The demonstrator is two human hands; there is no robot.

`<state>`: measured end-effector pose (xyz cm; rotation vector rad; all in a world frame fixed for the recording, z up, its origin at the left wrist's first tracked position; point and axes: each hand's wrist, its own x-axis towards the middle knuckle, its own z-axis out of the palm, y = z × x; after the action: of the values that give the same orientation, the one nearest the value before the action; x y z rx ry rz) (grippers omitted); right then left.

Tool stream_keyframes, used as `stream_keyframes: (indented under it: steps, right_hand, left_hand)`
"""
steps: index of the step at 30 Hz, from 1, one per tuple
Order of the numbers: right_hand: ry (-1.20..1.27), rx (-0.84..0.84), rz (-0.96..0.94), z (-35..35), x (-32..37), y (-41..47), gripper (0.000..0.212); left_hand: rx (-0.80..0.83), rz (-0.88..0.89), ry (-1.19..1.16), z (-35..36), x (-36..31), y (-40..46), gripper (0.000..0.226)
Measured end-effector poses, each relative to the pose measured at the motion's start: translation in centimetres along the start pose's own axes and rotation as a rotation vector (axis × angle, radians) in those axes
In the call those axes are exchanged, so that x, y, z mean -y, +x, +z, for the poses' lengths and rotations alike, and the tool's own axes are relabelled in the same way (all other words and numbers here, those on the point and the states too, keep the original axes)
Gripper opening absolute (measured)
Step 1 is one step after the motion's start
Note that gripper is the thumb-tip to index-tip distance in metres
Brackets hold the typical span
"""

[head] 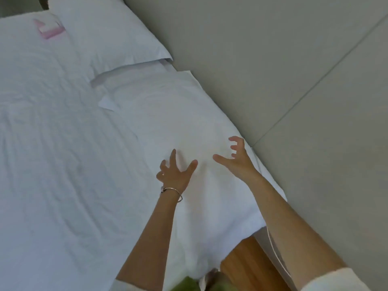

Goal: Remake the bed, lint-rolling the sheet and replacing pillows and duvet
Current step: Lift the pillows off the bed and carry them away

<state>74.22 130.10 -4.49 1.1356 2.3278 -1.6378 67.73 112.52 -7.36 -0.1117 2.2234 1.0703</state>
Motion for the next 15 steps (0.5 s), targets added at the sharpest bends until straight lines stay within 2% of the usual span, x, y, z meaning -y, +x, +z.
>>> stream_keyframes:
  steps: [4, 7, 9, 11, 15]
  right_hand:
    - [-0.411, 0.073, 0.043, -0.8, 0.3, 10.5, 0.115]
    - [-0.517, 0.119, 0.133, -1.2, -1.2, 14.8, 0.141]
    - [-0.475, 0.116, 0.134, -1.2, -2.9, 15.8, 0.146]
    - [-0.422, 0.125, 0.101, -1.0, -4.0, 15.7, 0.146]
    - [-0.468, 0.185, -0.035, -0.9, -4.0, 13.9, 0.131]
  left_hand:
    - [-0.048, -0.209, -0.005, 4.0, -1.3, 6.0, 0.122]
    - [-0.200, -0.267, 0.094, 6.5, -1.4, 8.2, 0.125]
    - [-0.256, -0.257, 0.208, 7.6, -1.3, 9.2, 0.123]
    - [-0.273, -0.243, 0.222, 8.0, -1.0, 9.7, 0.121]
    - [-0.365, -0.130, 0.069, 6.9, -0.1, 7.8, 0.103]
